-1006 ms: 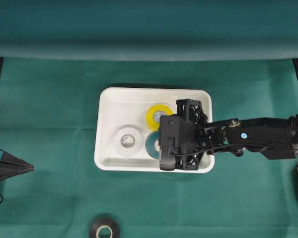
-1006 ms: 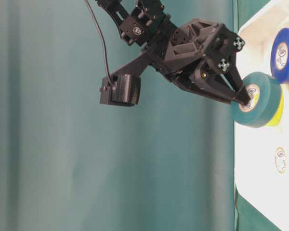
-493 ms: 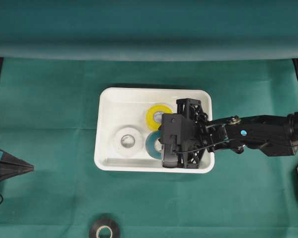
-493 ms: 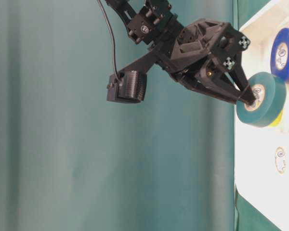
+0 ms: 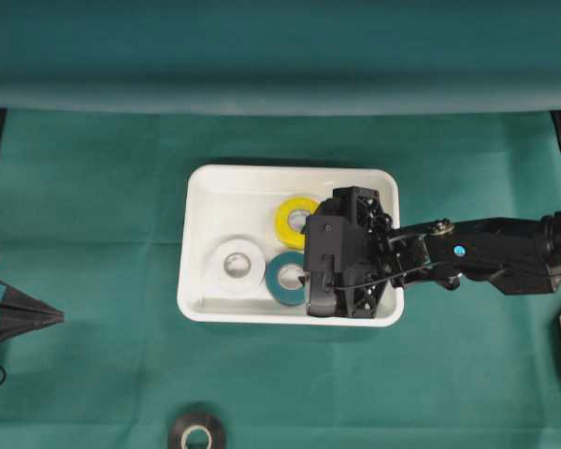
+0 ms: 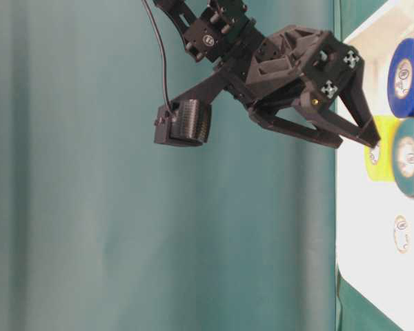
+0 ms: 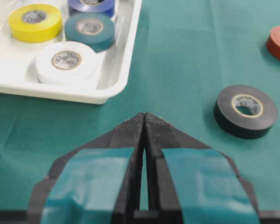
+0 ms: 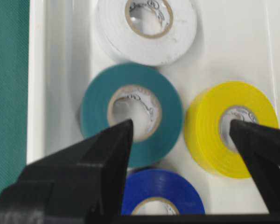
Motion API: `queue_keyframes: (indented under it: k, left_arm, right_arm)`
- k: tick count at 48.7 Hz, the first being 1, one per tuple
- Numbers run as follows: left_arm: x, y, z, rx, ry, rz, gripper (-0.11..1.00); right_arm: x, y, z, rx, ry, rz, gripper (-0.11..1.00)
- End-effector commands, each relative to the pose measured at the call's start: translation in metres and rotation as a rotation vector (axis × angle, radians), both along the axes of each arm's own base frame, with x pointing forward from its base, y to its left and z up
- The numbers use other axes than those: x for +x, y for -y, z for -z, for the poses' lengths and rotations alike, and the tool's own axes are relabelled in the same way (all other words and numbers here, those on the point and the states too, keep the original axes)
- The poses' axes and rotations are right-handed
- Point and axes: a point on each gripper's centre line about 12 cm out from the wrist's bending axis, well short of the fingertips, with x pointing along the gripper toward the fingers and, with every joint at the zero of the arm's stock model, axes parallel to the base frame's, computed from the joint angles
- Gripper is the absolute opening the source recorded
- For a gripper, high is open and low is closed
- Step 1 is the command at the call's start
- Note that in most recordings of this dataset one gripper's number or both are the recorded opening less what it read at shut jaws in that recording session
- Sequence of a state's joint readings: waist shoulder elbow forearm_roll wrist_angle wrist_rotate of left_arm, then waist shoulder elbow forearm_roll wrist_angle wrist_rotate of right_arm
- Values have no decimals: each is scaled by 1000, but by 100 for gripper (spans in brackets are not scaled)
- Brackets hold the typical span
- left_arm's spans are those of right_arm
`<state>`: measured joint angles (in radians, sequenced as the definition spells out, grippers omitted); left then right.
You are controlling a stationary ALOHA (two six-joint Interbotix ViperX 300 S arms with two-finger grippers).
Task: Put the tape into the white case with the right arm.
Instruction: 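Carry the teal roll over the tray and release it at the front center, then withdraw the open right gripper to the right of the tray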
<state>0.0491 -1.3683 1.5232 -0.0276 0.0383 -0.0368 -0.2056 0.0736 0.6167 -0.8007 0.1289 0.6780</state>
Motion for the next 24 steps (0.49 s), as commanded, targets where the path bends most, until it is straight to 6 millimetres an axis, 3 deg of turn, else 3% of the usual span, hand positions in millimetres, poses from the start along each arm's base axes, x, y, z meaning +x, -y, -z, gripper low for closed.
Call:
queue_keyframes:
  k: [1,12,24]
  left_arm:
    - [1,0,-4,-1,11,-2,0]
    - [1,0,-4,1,11,-2,0]
    - [1,0,-4,1,11,-2,0]
  right_arm:
    - [3,-1,-9,-4,28,-7,67]
    - [-2,-1,-10,-10,21,-2,63]
    - [-27,-3,-15,-20,3,16,63]
